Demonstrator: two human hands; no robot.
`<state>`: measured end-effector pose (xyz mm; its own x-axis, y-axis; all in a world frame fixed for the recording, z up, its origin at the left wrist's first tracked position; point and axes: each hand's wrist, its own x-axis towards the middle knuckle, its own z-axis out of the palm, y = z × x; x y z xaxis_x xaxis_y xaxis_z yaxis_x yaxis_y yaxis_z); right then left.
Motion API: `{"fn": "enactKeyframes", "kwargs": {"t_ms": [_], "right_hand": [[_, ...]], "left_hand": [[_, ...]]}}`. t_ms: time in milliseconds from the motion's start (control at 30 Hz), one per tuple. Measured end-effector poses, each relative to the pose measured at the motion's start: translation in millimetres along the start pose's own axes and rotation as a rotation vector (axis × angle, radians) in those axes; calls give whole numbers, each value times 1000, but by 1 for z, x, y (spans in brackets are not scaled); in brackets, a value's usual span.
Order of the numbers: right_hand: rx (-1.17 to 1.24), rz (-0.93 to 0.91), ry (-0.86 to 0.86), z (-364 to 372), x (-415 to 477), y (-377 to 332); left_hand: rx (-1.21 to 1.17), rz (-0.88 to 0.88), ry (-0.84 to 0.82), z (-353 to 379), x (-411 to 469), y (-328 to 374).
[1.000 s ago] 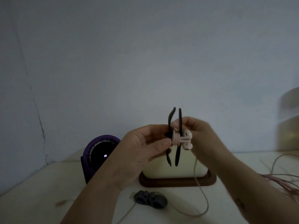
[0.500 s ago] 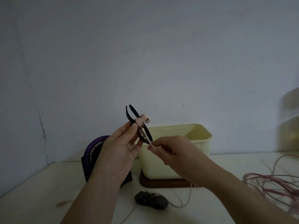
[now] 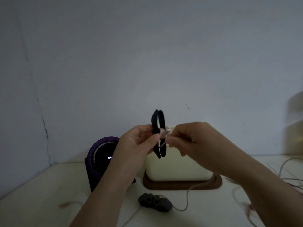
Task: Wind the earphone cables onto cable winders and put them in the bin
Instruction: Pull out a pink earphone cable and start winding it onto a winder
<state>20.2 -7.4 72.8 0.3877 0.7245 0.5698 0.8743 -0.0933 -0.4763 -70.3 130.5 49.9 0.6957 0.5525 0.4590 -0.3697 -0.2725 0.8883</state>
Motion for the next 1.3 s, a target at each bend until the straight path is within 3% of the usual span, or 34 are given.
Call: {"fn": "enactKeyframes", "kwargs": {"t_ms": [233, 467, 667, 867, 1000, 1067, 1300], "right_hand": [[53, -15, 30, -16, -1, 2], [123, -69, 187, -26, 0, 9], [331, -46, 292, -26, 3, 18], [870, 94, 83, -6, 10, 41], [1081, 158, -42, 27, 11, 36], [1018, 187, -11, 37, 10, 31], [310, 63, -83, 33, 6, 24]], "left_hand": [[254, -47, -145, 1, -2, -4], [-32, -123, -338, 2, -8, 6], [-11, -138, -420, -1, -10, 11], [-57, -98, -483, 1, -13, 15], [-306, -94, -337, 8, -13, 22], [-375, -110, -247, 8, -10, 20], [-600, -147, 8, -1, 1, 10]]}}
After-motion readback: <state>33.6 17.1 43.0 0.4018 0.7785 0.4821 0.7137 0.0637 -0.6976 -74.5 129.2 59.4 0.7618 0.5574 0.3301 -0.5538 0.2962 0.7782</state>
